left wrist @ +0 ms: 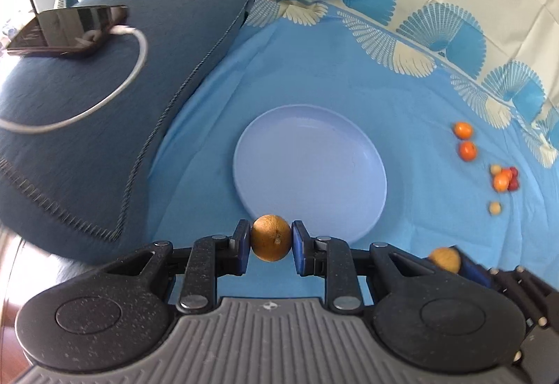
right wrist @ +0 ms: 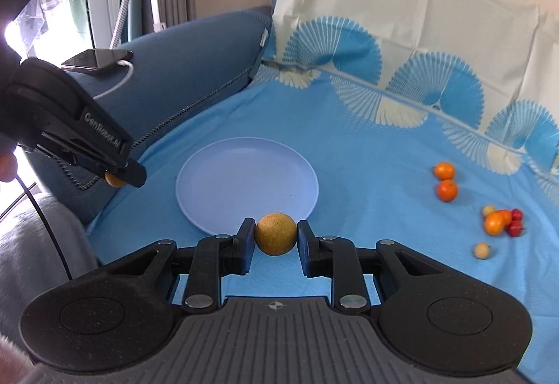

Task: Organize fruits
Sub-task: 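Carry both held tan fruits over the blue plate, then open both grippers to drop the tan fruits onto the plate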

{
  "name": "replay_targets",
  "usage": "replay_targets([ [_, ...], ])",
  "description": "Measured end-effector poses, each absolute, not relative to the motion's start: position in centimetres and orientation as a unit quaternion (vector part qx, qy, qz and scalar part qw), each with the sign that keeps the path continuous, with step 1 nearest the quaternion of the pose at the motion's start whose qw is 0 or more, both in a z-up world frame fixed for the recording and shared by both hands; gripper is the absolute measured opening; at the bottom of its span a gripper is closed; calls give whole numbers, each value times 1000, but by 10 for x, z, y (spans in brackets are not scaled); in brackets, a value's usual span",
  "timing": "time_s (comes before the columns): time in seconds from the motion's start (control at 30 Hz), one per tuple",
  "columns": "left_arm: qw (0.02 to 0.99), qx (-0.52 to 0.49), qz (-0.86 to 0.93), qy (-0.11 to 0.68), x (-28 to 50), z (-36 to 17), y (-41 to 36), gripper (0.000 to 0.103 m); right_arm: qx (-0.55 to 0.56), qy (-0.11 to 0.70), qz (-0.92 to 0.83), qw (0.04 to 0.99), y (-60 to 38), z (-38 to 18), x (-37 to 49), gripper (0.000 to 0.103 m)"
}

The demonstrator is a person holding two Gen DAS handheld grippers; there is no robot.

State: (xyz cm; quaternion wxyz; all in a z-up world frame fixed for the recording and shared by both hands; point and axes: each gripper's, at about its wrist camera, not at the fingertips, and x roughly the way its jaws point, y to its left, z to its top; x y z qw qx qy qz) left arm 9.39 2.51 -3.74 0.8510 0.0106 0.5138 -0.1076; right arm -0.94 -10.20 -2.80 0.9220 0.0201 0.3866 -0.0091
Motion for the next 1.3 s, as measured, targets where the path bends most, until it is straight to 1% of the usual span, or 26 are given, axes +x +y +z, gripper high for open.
replay_targets([
  [0.3,839,19,-99,534,162,-84,-6,27,24,415,2,910,-93,-68,63,27],
  [0.57,826,42,-83,555,192,-118,-15,27,18,448,13,894,-89,-103,97,27],
  [0.6,827,42,-86,555,194,-119,-14,37,18,450,14,893,-89,-105,99,27],
  [0.63,826,42,-91,555,196,-119,-14,49,19,451,15,892,-89,-106,101,27],
  [0.67,826,41,-93,554,197,-118,-13,80,19,449,17,893,-89,-106,102,27],
  [0.7,830,36,-91,549,197,-113,-10,100,20,446,19,895,-89,-104,103,33],
  [0.73,840,29,-88,534,194,-106,-6,102,18,442,21,896,-90,-101,102,50],
  [0.77,848,24,-89,522,189,-99,-2,102,17,436,19,900,-90,-97,100,59],
  [0.8,850,25,-96,517,184,-91,2,102,15,428,17,904,-92,-91,96,74],
  [0.83,849,29,-101,517,179,-85,5,103,13,422,17,906,-92,-84,90,83],
  [0.87,850,33,-101,516,171,-79,10,103,12,418,20,908,-92,-77,82,85],
  [0.93,856,40,-95,506,152,-68,22,103,14,420,21,907,-92,-65,62,94],
  [1.0,861,46,-84,499,130,-59,34,103,20,425,22,905,-91,-55,39,98],
  [1.13,862,42,-59,501,82,-48,58,103,32,428,14,903,-91,-36,-7,100],
  [1.3,870,47,-54,488,34,-35,72,103,39,399,6,916,-90,-11,-46,102],
])
